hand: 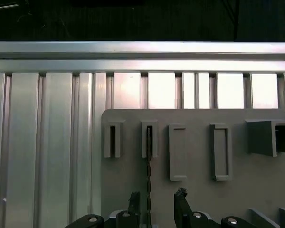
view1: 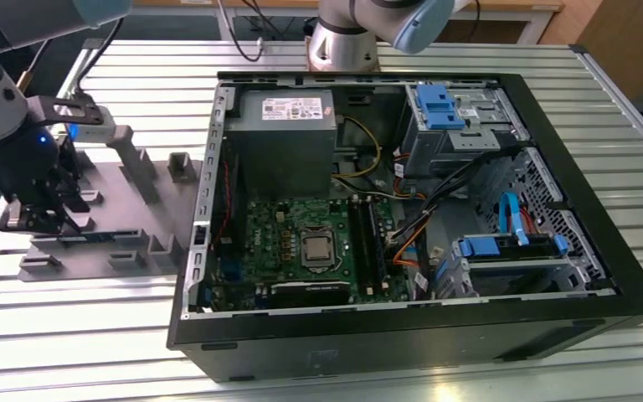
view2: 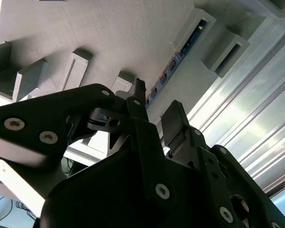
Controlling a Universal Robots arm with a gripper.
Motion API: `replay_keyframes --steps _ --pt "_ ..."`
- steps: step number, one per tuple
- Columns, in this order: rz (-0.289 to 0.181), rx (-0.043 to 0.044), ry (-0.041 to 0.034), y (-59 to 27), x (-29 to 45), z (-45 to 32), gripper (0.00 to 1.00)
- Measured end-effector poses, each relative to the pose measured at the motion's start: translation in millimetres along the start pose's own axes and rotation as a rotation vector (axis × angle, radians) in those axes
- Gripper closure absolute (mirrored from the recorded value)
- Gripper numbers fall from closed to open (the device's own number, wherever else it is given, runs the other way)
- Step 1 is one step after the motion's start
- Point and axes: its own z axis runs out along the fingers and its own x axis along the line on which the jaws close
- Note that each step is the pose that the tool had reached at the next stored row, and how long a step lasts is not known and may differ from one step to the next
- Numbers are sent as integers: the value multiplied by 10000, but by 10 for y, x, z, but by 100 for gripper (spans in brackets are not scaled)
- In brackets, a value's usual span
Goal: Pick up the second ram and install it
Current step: 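Pick up the second ram and move it above second insertion slot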
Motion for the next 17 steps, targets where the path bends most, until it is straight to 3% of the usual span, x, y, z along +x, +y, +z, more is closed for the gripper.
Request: replay_keyframes --steps 3,4,17 --pt "0 2 1 0 2 22 60" --pt "0 2 2 -1 3 27 67" --pt "-21 6 30 -6 39 160 67"
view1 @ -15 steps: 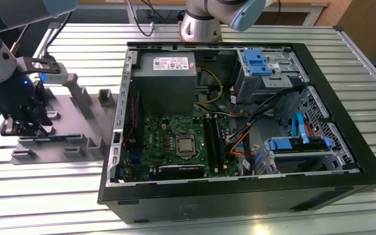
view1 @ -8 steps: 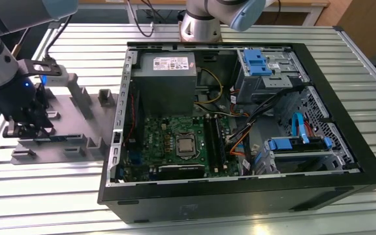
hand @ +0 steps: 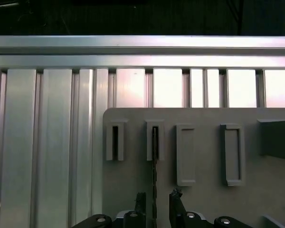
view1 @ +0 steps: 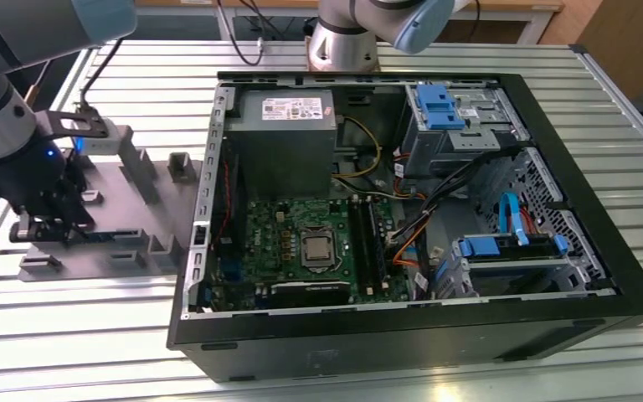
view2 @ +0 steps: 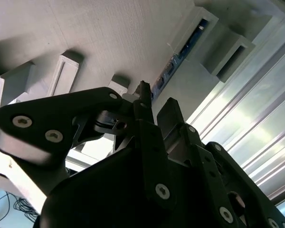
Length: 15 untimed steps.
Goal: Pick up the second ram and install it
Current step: 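Pick up the second ram and move it above second insertion slot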
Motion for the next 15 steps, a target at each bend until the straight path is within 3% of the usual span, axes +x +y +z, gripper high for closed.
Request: replay_keyframes --steps 6,15 --pt "-16 -2 2 0 6 66 67" --pt "-16 0 0 12 6 85 67"
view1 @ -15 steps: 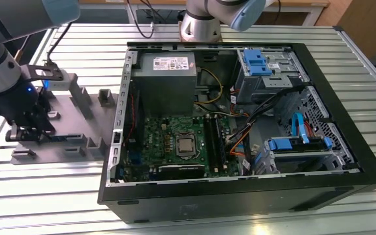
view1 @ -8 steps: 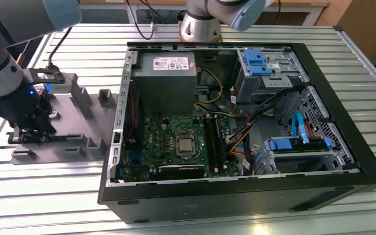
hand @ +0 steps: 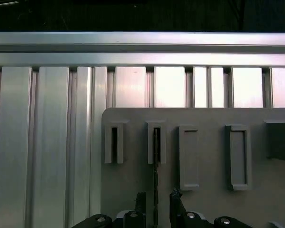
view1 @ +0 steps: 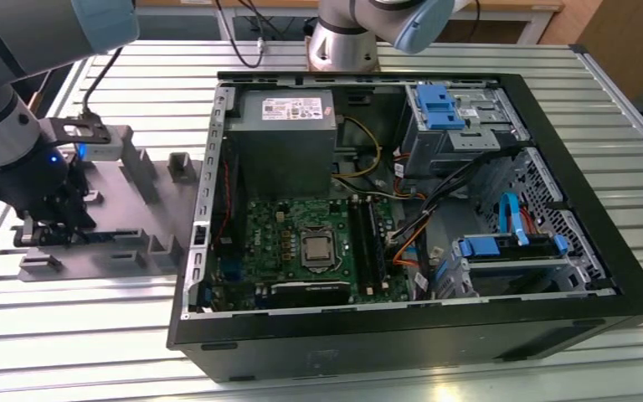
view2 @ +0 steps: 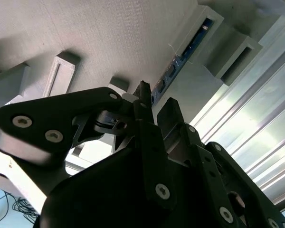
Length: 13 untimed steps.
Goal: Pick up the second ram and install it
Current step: 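Pick up the second ram and move it above second insertion slot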
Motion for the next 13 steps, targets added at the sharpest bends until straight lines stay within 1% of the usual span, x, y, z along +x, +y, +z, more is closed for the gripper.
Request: replay_keyframes --steps 7,13 --pt "1 0 0 19 1 43 67" --pt "0 0 1 23 1 46 67"
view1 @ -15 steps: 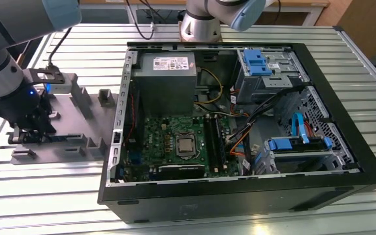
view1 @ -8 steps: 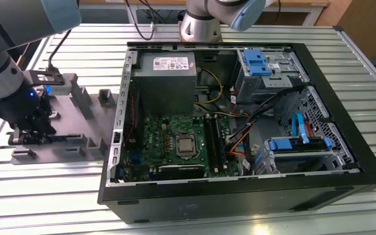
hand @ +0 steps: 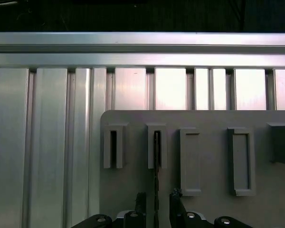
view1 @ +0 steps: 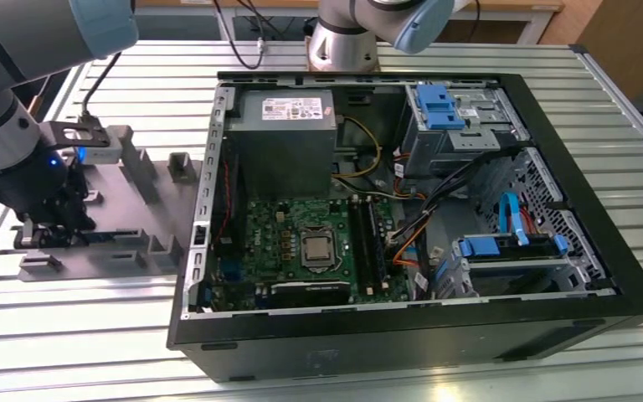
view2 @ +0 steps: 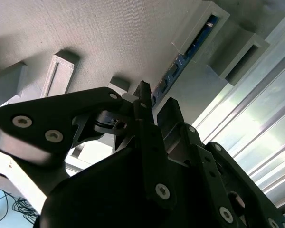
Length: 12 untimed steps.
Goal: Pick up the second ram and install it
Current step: 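Pick up the second ram and move it above second insertion slot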
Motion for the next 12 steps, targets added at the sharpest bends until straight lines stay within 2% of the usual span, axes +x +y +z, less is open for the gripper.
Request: replay_keyframes --steps 12 --pt "0 2 -1 24 -11 15 67"
